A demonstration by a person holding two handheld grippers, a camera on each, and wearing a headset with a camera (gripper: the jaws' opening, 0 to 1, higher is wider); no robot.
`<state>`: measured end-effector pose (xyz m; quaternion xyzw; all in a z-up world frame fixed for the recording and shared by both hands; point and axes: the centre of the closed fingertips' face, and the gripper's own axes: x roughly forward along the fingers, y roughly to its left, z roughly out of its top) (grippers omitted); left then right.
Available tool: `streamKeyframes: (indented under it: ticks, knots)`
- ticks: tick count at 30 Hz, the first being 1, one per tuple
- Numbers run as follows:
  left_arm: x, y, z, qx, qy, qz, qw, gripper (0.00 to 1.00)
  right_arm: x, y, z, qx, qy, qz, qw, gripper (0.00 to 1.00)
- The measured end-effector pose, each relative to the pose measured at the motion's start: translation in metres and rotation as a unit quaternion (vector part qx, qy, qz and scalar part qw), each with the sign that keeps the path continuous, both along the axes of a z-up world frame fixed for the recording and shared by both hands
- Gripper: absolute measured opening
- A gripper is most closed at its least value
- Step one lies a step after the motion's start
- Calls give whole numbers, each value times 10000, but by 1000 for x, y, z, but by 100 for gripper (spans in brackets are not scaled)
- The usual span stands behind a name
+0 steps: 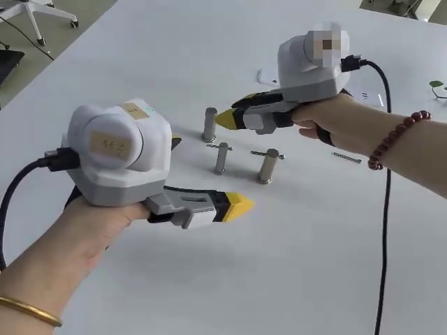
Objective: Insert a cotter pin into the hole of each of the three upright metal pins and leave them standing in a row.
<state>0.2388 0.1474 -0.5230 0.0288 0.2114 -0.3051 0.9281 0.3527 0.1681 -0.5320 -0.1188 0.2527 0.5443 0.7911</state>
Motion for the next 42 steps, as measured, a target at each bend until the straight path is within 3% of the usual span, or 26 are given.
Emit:
streamKeyframes:
  ticks: [3,7,15,17,27,42]
  knots:
    - [0,0,1,-41,-5,10,10000,89,4,7,-1,162,119,-111,9997,27]
    - [0,-3,5,-234,8,14,9997,90,7,14,-10,84,87,-119,9999,26]
    - [-4,-13,3,-184,78,-110,9997,97,11,30,-19,63,74,-75,9999,21]
    - [-5,-15,4,-164,32,-192,9997,99,11,31,-22,28,50,-64,10000,19]
    - [-5,-11,2,-187,95,-137,9997,99,21,37,-26,-32,-23,-204,9998,10]
    - [-2,-2,1,-227,164,-18,9996,99,12,34,-27,-243,-296,-53,9993,8]
